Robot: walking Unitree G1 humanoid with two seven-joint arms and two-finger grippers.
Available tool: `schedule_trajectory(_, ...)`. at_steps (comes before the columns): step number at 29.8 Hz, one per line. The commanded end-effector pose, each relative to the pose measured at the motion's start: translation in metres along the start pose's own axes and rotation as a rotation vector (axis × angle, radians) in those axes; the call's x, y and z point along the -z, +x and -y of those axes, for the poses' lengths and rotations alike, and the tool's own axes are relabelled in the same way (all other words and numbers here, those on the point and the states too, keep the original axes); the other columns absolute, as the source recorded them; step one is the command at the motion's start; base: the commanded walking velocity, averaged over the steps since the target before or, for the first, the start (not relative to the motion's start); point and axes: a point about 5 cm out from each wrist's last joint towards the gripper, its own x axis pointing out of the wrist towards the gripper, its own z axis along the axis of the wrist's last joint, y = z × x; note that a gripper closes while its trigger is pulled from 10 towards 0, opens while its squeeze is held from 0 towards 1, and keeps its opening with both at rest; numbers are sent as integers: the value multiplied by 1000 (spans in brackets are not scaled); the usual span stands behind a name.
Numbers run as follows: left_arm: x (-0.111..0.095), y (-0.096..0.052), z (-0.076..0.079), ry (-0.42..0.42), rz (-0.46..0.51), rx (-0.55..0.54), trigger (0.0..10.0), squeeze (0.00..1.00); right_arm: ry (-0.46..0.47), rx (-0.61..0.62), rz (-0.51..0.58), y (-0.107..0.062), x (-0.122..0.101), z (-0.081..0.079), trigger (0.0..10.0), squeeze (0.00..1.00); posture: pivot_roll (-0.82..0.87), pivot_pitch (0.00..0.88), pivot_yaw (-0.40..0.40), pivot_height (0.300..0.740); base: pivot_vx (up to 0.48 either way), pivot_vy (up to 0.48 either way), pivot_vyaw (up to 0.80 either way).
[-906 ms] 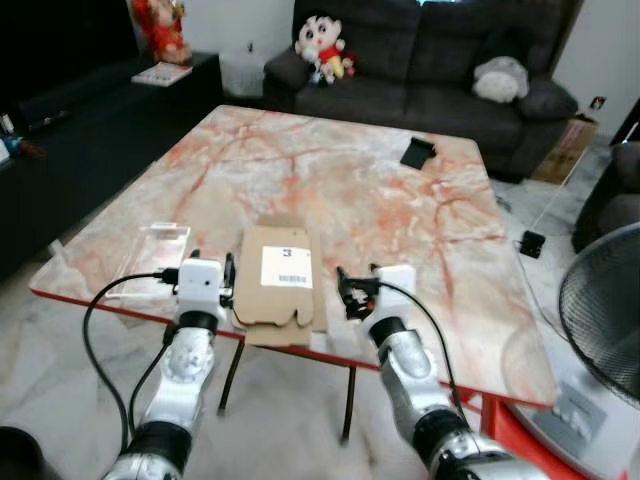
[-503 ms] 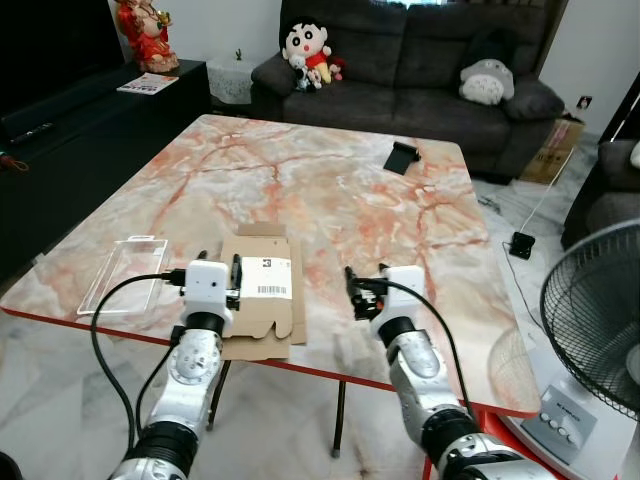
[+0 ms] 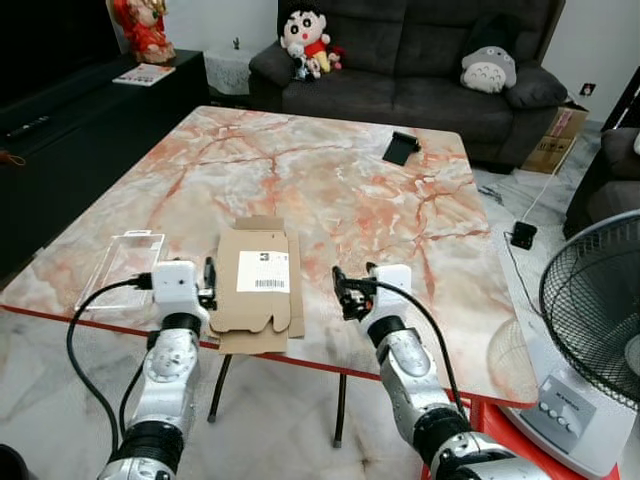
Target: Picking trash to rubbish bin
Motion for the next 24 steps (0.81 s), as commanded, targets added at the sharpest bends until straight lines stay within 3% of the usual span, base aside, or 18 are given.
schedule_trajectory(1,1,6,-8,-41,-50,-9,10000,0,-7,-3,-1,2,-2,0,10000,0,-2,2,-52,740,0,0,0)
schedule_trajectory(3,1,9,-16,-70,-81,-18,10000,0,-7,-3,-3,2,-2,0,10000,0,-1,3,-52,740,0,0,0)
schedule_trajectory(4,3,12,-24,-103,-133,-13,10000,769,-7,-5,-5,2,-1,-1,10000,0,1,3,-53,740,0,0,0)
schedule_trajectory(5,3,12,-24,-106,-148,-4,10000,769,-7,-6,-6,1,-1,-1,10000,0,1,3,-53,740,0,0,0)
schedule_trajectory(6,3,13,-23,-119,-149,7,10000,1000,-7,-7,-8,1,-1,-2,10000,0,1,6,-53,740,0,0,0)
schedule_trajectory(12,3,15,-21,-148,-183,36,10000,1000,-8,-12,-11,1,0,-3,10000,0,-1,7,-54,740,0,0,0)
schedule_trajectory(13,3,16,-17,-177,-202,79,10000,0,-10,-12,-11,1,0,-2,10000,0,-1,7,-54,740,0,0,0)
schedule_trajectory(17,6,17,-12,-208,-238,143,10000,0,-11,-12,-12,1,0,-2,10000,0,-2,8,-55,740,0,0,0)
schedule_trajectory(18,5,17,-8,-208,-248,207,10000,1000,-13,-11,-13,1,0,-1,10000,0,-5,9,-54,740,0,0,0)
schedule_trajectory(24,5,19,-9,-209,-263,200,10000,1000,-15,-9,-14,1,0,-1,10000,0,-5,8,-52,740,0,0,0)
